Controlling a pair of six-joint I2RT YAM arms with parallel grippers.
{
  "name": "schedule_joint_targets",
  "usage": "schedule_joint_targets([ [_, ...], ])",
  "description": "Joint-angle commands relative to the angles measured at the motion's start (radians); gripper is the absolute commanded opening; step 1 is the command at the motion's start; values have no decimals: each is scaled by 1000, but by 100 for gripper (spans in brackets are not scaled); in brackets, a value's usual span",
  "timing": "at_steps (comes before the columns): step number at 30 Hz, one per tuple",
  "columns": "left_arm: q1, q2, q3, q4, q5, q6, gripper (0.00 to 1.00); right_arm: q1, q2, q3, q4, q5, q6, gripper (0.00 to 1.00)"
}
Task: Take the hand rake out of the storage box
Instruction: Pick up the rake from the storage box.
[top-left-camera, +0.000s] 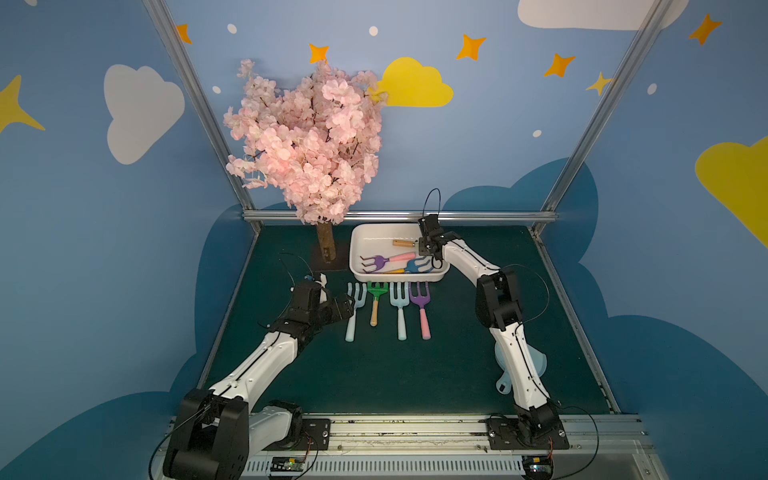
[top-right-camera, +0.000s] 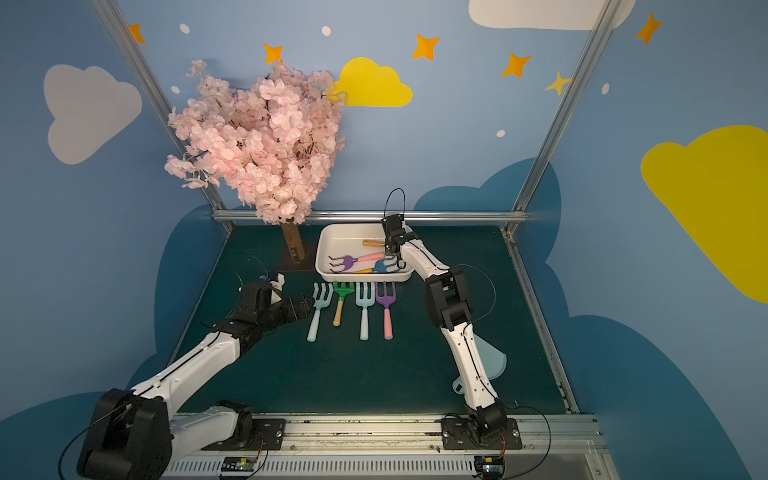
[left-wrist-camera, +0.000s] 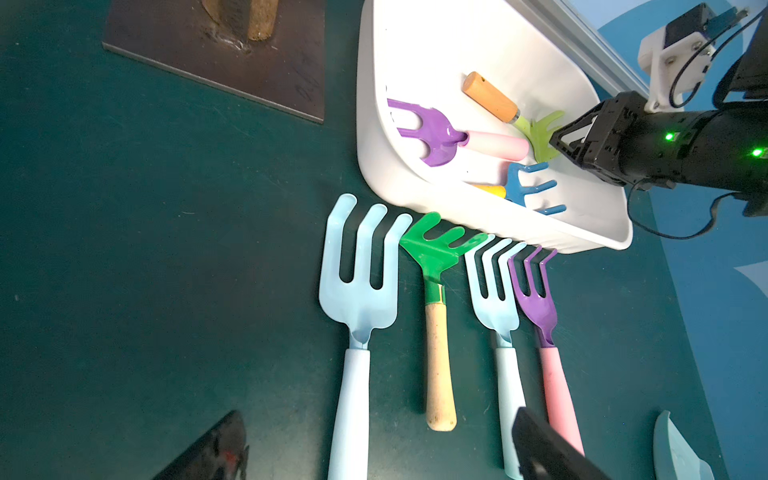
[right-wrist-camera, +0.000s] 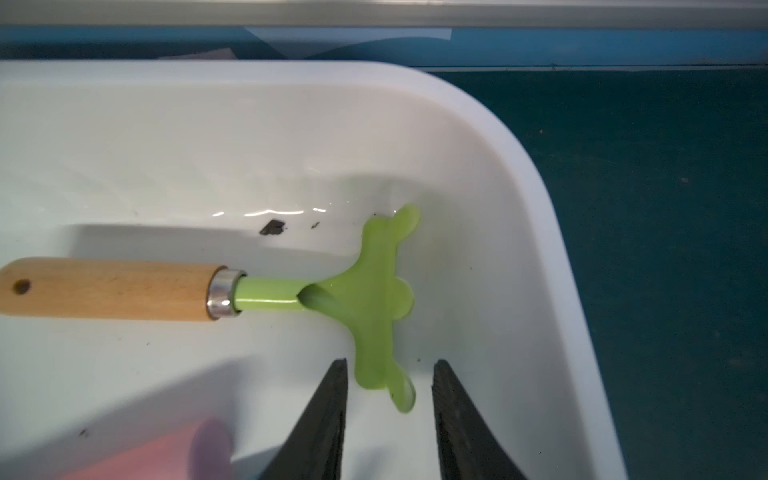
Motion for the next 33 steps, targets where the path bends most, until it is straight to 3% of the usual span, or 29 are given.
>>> schedule_joint_targets([
  [1, 4, 21, 26, 12, -13, 22, 100, -8, 23, 52, -9, -39, 12, 34],
  [4, 4, 29, 27, 16, -14, 23, 100, -10, 35, 72, -17, -70, 20, 28],
  [14, 4, 19, 43, -9, -20, 21, 100, -13, 32, 70, -51, -70, 38, 22],
  [23, 4, -157, 4, -105, -36, 5, 100, -14, 29, 68, -98, -56, 67, 21],
  [29, 4, -307, -34, -182, -52, -24, 100, -16, 27, 59, -91, -89, 74, 3],
  [33, 4, -375, -59, -199, -55, -33, 100, -15, 13, 55, -80, -92, 49, 0],
])
